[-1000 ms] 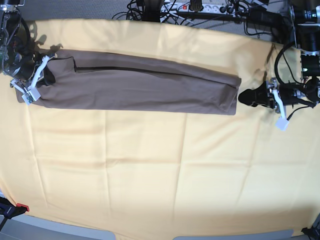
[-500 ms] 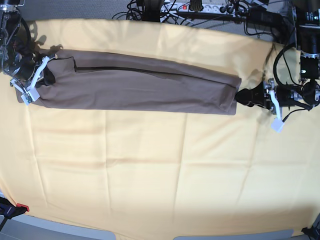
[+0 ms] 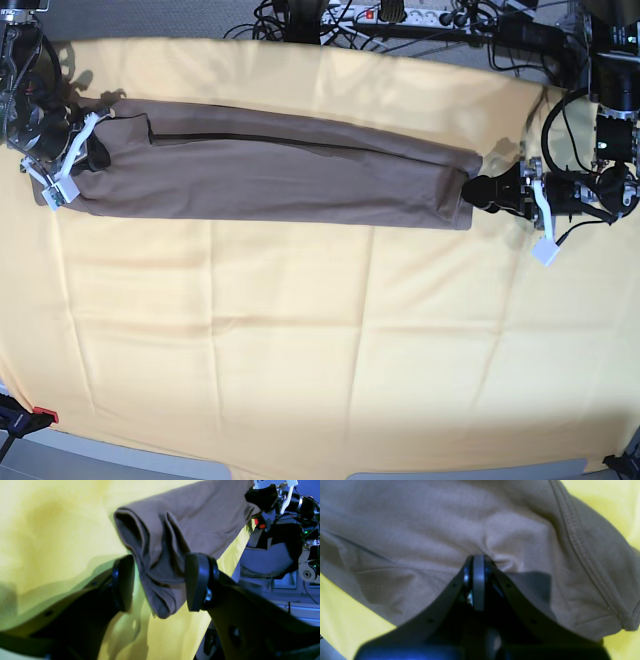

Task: Fold the T-shirt properly
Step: 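Grasp both ends of the brown strip with both grippers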

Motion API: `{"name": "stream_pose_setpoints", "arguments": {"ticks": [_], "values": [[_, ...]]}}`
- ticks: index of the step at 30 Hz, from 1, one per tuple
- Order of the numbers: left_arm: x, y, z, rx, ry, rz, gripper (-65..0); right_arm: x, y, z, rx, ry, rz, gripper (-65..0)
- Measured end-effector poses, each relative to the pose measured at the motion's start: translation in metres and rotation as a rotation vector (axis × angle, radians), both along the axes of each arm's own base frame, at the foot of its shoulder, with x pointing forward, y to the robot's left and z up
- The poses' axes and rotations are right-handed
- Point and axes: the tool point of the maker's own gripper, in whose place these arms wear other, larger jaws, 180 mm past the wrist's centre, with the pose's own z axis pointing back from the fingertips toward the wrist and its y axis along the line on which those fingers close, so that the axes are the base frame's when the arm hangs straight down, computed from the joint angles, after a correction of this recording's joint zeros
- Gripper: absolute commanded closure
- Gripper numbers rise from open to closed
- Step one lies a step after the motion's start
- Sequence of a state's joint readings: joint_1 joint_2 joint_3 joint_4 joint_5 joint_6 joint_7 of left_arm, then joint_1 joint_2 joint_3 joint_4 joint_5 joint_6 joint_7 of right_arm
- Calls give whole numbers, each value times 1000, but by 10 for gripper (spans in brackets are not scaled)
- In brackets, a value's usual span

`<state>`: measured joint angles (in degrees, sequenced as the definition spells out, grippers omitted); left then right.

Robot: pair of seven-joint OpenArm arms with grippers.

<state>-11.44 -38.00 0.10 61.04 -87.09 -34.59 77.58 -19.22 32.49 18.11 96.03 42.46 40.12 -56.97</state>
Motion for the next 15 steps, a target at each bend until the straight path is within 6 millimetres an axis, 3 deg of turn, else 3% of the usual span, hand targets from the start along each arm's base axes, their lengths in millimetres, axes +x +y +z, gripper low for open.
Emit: {"name": "stream_pose_setpoints", "arguments": {"ticks": [15], "values": [[-1, -6, 3, 84, -43, -76, -347, 0, 0, 0, 0, 0, 0, 0]]}}
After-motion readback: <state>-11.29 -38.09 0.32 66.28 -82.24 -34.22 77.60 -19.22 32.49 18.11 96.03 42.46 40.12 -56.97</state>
